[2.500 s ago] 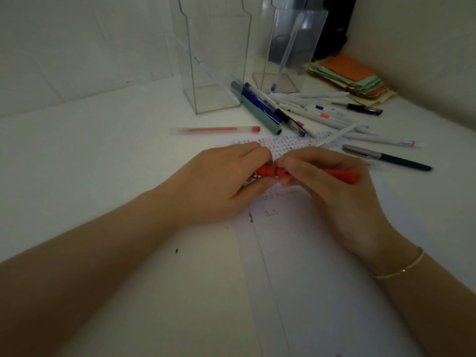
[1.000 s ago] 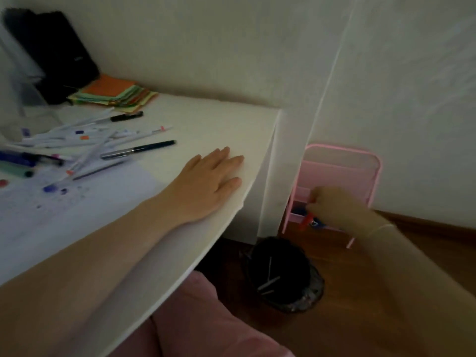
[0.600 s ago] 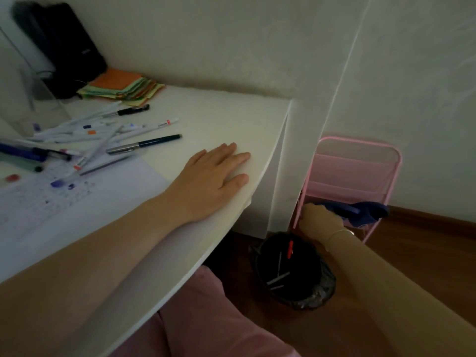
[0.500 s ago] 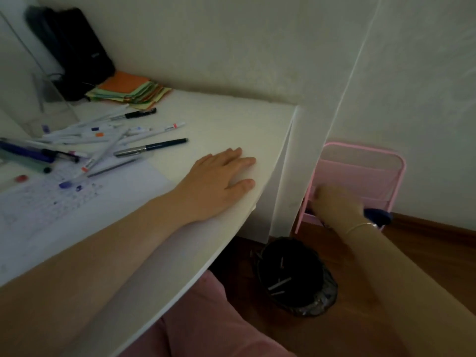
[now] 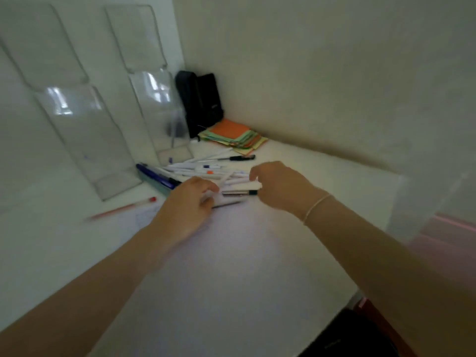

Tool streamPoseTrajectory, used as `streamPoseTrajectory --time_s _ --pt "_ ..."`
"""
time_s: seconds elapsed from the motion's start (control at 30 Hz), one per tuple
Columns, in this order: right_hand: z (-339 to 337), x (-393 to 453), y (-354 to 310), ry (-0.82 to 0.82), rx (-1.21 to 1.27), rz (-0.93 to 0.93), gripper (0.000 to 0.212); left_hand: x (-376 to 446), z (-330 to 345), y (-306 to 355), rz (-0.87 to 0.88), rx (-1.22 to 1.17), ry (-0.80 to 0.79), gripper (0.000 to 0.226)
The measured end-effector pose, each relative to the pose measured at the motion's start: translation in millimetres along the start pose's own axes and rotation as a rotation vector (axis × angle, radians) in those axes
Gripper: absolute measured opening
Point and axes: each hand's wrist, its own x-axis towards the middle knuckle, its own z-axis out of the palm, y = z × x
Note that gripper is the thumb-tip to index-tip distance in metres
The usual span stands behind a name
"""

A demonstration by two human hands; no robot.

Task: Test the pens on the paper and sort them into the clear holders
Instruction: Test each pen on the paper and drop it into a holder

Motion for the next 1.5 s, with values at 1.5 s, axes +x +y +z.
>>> streamPoseTrajectory --time_s 1.5 --pt "55.2 -20.1 -120.6 -0.087 1.255 0.189 0.021 -61.9 -18.0 -88.9 0.094 0.284 0.164 0.036"
